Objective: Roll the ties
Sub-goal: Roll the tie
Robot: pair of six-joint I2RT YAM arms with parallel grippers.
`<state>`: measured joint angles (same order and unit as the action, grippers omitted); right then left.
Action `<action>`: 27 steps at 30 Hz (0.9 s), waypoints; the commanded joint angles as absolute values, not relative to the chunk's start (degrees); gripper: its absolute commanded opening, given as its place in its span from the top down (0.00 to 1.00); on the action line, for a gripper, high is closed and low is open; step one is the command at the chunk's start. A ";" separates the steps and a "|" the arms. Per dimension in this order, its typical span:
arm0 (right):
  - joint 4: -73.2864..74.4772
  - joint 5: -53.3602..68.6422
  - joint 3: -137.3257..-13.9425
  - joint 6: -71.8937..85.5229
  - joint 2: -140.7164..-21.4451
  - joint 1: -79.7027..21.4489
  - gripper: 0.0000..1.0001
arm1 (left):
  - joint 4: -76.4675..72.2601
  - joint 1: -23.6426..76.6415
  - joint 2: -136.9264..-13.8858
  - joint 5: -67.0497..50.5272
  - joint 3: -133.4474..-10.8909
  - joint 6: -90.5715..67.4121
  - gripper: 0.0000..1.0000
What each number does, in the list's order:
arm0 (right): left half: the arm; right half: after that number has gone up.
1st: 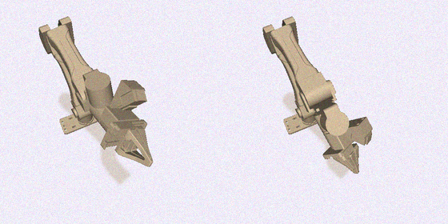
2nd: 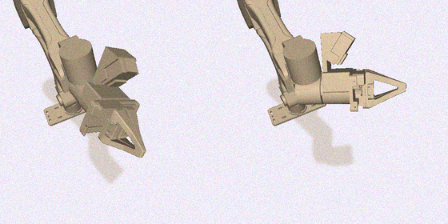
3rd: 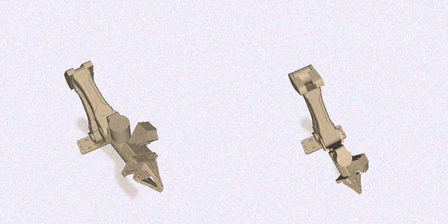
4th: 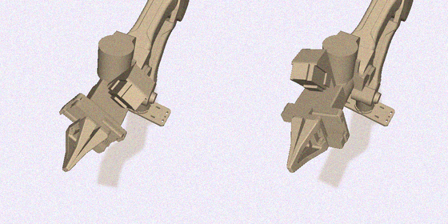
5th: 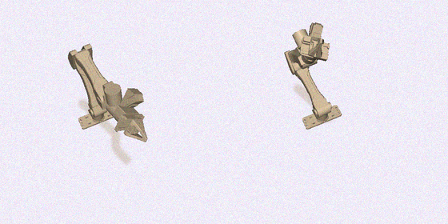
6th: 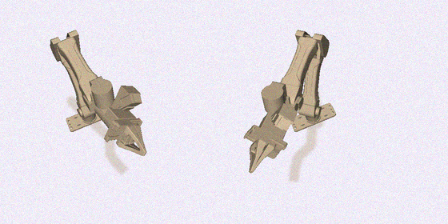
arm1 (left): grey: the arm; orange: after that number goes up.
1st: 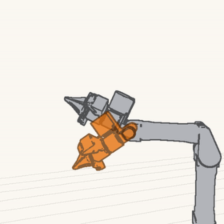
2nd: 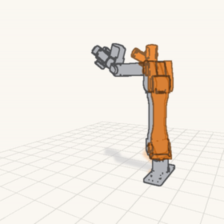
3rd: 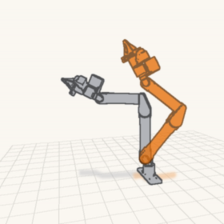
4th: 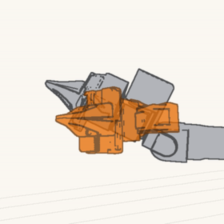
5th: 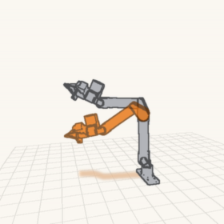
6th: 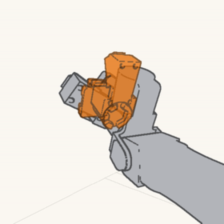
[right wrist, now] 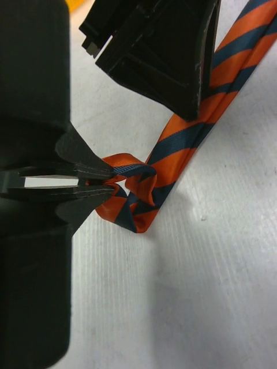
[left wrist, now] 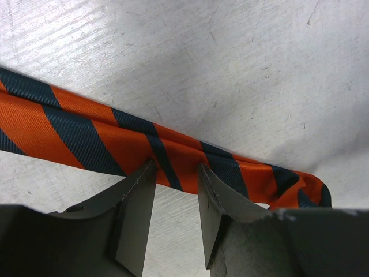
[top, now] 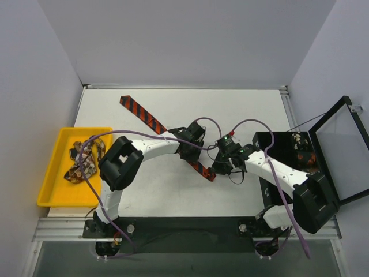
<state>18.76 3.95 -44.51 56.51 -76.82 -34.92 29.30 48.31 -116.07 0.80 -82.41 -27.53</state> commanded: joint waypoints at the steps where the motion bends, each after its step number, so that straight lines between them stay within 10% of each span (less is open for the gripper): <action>1: 15.83 5.80 -46.41 55.55 -78.22 -34.98 1.00 | 28.39 48.16 -117.07 -1.22 -80.68 -28.56 0.54; 27: 13.96 1.58 -41.84 56.61 -77.71 -34.54 1.00 | 27.33 46.50 -114.52 -1.14 -77.52 -29.27 0.55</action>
